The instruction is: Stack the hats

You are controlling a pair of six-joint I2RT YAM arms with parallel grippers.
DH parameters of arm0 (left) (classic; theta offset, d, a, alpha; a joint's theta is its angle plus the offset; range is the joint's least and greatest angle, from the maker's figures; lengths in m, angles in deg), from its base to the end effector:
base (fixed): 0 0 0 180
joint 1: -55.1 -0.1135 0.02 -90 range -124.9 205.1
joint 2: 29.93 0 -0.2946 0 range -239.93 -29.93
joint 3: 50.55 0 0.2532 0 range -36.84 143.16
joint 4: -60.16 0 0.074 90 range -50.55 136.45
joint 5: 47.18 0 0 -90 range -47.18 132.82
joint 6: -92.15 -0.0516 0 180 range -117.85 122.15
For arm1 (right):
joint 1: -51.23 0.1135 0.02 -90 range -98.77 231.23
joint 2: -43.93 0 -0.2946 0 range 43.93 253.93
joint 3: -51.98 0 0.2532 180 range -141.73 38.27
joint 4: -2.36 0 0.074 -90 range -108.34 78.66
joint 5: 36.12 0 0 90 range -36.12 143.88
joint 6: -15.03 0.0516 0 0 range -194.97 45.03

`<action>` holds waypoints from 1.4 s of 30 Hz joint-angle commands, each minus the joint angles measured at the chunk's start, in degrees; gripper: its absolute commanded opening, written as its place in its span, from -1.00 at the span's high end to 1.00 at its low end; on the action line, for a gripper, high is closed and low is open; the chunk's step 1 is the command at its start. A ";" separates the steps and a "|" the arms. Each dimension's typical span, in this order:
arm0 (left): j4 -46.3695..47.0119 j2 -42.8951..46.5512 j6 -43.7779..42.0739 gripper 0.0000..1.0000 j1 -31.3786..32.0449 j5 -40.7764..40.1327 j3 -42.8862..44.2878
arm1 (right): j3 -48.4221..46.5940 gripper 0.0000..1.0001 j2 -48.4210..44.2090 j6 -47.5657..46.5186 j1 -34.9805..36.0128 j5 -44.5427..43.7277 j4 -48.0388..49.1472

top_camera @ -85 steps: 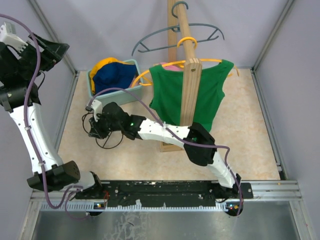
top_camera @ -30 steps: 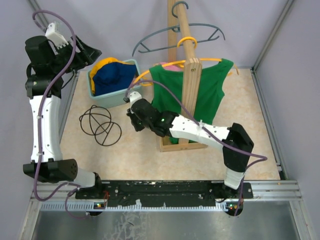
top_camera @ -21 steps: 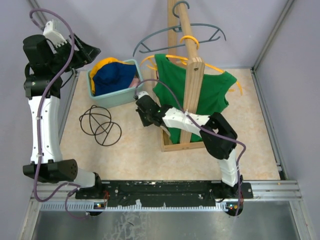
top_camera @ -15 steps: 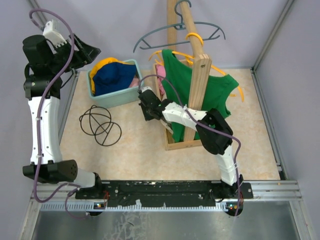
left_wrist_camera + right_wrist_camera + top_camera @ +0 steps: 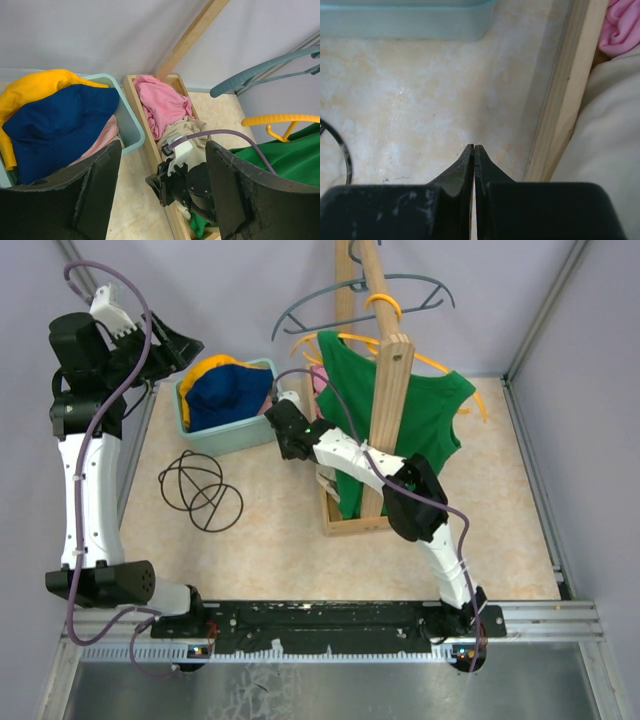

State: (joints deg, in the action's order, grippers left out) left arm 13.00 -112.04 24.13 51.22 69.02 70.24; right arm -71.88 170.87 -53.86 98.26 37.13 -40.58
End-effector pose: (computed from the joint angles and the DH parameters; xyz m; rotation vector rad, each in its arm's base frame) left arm 0.2971 -0.0027 0.5458 -0.0483 1.7429 -0.6247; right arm 0.3759 0.3818 0.2466 -0.3892 2.3113 0.2440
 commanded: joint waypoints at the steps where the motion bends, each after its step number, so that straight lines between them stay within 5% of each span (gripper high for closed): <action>1: 1.74 0.64 -0.82 -0.49 0.15 0.98 -0.22 | -6.96 1.00 6.35 -0.15 -4.05 -6.28 -7.42; 17: 4.40 -1.75 1.16 -0.50 0.19 2.10 2.08 | 16.08 1.00 -8.27 2.81 -6.54 -7.97 -4.18; 30: 5.49 -3.69 2.47 -0.48 0.15 2.99 4.54 | 34.85 1.00 -23.25 3.27 -16.15 -8.26 -1.71; 42: 7.04 -0.57 1.25 -0.47 3.04 -0.27 -5.91 | 36.57 1.00 -30.27 -3.72 -17.49 -4.05 1.82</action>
State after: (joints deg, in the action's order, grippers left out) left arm 18.31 -114.70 26.14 52.90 70.42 68.19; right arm -32.99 143.59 -53.51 79.46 34.33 -42.74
